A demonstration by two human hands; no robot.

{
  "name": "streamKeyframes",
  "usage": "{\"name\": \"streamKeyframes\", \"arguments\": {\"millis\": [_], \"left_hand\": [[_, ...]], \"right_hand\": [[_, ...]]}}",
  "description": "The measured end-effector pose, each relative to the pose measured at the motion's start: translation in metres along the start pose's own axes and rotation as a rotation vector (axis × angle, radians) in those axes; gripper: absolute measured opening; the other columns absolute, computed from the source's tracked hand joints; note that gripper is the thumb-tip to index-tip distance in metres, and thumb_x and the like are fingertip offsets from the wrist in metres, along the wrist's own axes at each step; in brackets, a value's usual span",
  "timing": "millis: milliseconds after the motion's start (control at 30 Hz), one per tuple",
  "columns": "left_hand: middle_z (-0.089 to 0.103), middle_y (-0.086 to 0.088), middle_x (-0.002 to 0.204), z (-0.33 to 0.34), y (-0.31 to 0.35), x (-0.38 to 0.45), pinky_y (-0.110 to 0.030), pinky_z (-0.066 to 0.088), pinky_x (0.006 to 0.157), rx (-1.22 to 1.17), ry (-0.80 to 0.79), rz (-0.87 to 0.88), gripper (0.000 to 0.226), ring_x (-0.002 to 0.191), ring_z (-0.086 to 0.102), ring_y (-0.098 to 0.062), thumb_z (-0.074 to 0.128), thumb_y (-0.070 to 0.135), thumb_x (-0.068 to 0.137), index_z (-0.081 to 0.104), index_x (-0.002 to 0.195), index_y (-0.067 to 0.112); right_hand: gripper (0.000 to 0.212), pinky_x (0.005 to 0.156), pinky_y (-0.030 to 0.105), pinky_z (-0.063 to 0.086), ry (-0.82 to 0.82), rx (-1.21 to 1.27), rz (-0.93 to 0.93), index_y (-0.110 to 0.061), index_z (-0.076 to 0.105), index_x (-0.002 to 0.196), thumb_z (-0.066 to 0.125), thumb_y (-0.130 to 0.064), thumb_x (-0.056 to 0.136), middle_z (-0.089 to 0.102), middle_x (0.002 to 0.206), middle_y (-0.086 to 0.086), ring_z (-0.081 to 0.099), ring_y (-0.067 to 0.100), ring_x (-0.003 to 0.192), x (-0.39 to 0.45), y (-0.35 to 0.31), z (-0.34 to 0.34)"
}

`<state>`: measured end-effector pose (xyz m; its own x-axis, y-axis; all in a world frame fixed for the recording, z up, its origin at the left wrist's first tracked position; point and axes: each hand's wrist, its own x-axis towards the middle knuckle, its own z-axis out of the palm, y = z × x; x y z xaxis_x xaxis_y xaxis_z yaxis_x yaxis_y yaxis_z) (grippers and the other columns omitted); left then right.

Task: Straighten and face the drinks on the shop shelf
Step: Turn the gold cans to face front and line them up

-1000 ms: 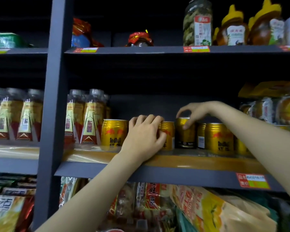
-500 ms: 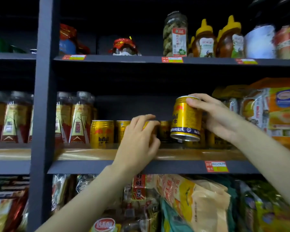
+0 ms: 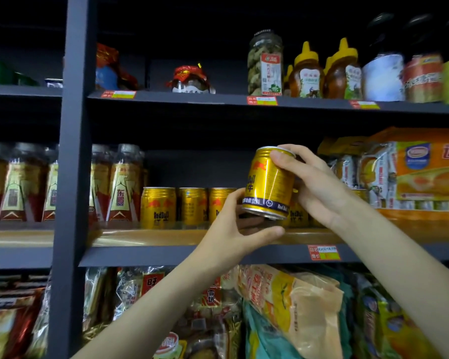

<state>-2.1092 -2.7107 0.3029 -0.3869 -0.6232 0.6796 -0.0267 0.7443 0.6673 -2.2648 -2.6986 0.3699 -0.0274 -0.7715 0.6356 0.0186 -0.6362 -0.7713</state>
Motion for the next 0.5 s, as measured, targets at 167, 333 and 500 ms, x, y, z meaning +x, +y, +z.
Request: {"name": "streamKeyframes", "arguments": {"millis": [167,333,500], "left_hand": [[0.065,0.004,0.115,-0.010,-0.006,0.005,-0.022,0.050,0.089,-0.112,-0.053,-0.067,0.074,0.104,0.063,-0.006,0.079,0.043,0.068,0.045,0.130,0.022],[0.066,0.000,0.113,-0.017,-0.004,0.004,-0.031,0.052,0.091,-0.250,0.108,-0.064,0.078,0.101,0.065,-0.010,0.081,0.046,0.056,0.051,0.124,0.025],[0.049,0.005,0.121,-0.040,0.003,0.009,-0.015,0.052,0.076,0.125,0.418,0.297,0.064,0.108,0.054,-0.003,0.079,0.011,0.069,0.045,0.119,0.035]], "right_hand": [[0.065,0.081,0.036,0.052,-0.059,-0.031,-0.017,-0.028,0.054,0.123,0.071,-0.038,0.061,0.058,0.116,0.004,0.057,0.022,0.106,-0.003,-0.004,0.006],[0.048,0.081,0.034,0.052,-0.070,0.061,-0.062,-0.025,0.057,0.116,0.069,-0.032,0.070,0.062,0.110,0.005,0.060,0.021,0.103,-0.006,-0.005,0.010],[0.028,0.078,0.034,0.057,-0.124,0.081,0.067,-0.022,0.055,0.118,0.057,-0.029,0.090,0.061,0.118,0.012,0.068,0.027,0.098,-0.010,-0.001,0.012]]}}
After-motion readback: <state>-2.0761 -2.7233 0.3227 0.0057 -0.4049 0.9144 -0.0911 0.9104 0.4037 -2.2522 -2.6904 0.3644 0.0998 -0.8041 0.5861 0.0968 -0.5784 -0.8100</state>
